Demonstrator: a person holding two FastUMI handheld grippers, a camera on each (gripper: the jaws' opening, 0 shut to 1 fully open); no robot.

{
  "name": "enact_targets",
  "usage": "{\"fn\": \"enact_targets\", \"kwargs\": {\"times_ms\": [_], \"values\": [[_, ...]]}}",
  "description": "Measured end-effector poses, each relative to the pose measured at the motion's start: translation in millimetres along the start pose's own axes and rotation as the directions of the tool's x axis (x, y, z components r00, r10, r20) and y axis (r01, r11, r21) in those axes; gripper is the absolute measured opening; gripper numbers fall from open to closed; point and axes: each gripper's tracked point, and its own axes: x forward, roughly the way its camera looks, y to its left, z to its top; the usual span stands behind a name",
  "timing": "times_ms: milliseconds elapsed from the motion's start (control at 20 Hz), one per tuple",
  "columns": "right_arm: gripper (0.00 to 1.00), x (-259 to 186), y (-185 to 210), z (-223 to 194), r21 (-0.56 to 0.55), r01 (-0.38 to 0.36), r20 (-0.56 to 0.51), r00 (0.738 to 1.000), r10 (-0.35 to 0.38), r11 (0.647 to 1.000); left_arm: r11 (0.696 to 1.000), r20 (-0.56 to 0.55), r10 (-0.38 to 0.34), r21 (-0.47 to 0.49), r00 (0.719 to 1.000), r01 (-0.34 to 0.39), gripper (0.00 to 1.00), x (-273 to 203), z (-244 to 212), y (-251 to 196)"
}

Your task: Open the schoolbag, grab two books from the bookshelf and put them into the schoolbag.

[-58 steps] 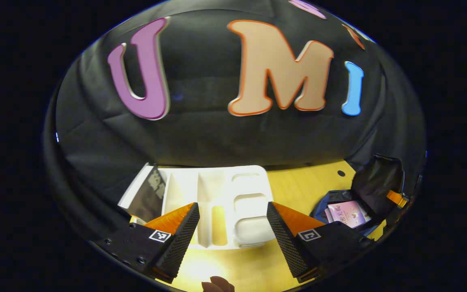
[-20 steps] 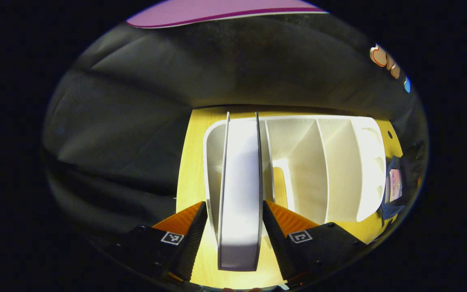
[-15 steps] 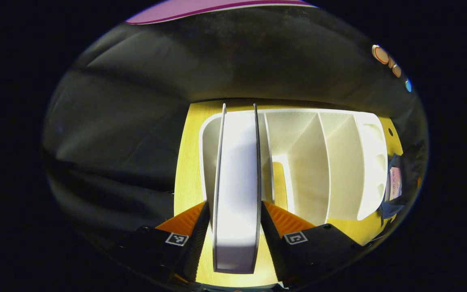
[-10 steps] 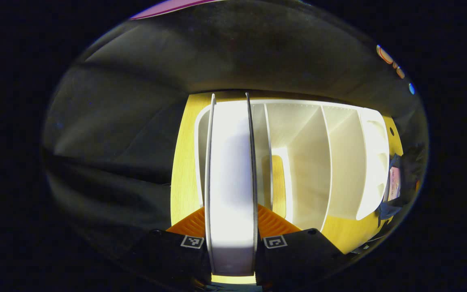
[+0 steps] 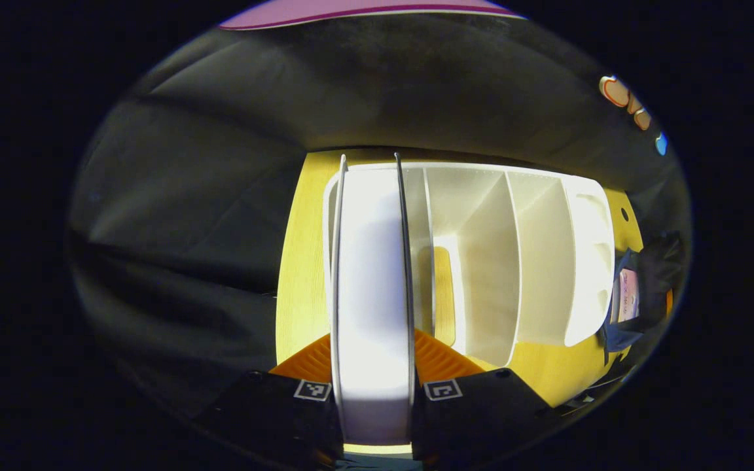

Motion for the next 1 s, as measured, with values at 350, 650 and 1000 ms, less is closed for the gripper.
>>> {"fn": "enact_targets", "kwargs": {"times_ms": [350, 650, 1000], "values": [[0.03, 0, 0, -1, -0.002, -0.005, -0.009, 1.000, 0.005, 1.000, 1.000, 0.071, -0.020, -0.008, 0.997, 0.020, 0.36, -50, 3, 9], [0.05, 1, 1, -1, -0.001, -0.005, -0.012, 1.000, 0.005, 1.000, 0.998, 0.111, -0.043, -0.036, 0.993, 0.048, 0.35, -83, 7, 17], [0.03, 1, 1, 1, -0.008, -0.001, -0.020, 1.000, 0.001, 1.000, 0.994, 0.151, -0.091, -0.042, 0.984, 0.099, 0.34, -114, 2, 19]]}}
